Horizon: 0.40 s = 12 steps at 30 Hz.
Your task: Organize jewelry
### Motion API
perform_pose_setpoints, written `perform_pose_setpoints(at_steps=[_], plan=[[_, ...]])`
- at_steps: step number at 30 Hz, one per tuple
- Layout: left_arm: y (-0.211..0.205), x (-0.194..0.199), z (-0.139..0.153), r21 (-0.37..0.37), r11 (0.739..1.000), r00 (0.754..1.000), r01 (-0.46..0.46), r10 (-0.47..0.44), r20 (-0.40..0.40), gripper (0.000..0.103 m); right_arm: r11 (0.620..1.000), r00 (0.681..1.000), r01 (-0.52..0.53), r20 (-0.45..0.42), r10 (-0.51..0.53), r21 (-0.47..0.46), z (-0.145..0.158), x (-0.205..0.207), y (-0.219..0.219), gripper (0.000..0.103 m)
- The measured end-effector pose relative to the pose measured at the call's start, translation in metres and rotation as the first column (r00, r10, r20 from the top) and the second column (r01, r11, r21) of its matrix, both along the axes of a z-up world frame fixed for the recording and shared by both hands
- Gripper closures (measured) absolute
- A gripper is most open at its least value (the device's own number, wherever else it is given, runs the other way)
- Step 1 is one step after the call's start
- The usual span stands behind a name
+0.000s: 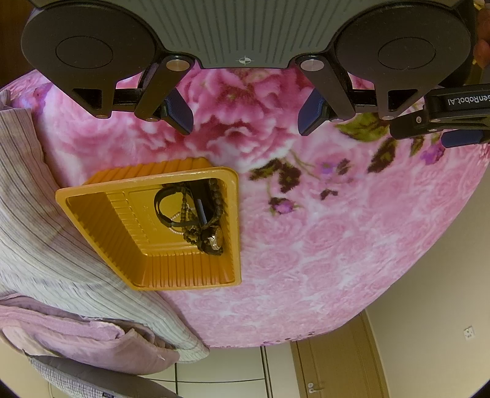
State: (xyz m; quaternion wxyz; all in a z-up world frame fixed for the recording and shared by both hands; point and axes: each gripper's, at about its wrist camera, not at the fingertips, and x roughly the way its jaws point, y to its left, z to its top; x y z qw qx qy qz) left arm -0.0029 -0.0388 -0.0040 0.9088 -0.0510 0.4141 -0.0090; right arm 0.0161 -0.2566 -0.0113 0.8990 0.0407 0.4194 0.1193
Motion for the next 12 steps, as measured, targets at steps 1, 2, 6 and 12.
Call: perform_pose_setpoints(at_steps=[1, 2, 6, 12], plan=[[0.0003, 0.0000, -0.0003, 0.000, 1.000, 1.000, 0.000, 0.000, 0.000, 0.000, 1.000, 1.000, 0.000, 0.000, 0.000, 0.000, -0.0001, 0.0000, -0.0001, 0.028], [0.0004, 0.0000, -0.0004, 0.000, 1.000, 1.000, 0.000, 0.000, -0.001, 0.000, 1.000, 1.000, 0.001, 0.000, -0.001, 0.000, 0.0000, 0.0001, 0.0000, 0.028], [-0.0002, -0.0001, 0.0004, -0.003, 1.000, 1.000, -0.001, 0.001, -0.001, 0.000, 1.000, 1.000, 0.000, 0.000, 0.000, 0.000, -0.0004, -0.0001, -0.0004, 0.028], [0.0003, -0.0014, 0.0022, -0.023, 1.000, 1.000, 0.009, -0.008, 0.027, 0.000, 1.000, 1.000, 0.002, 0.000, -0.002, 0.001, -0.0002, -0.0006, -0.0002, 0.028]])
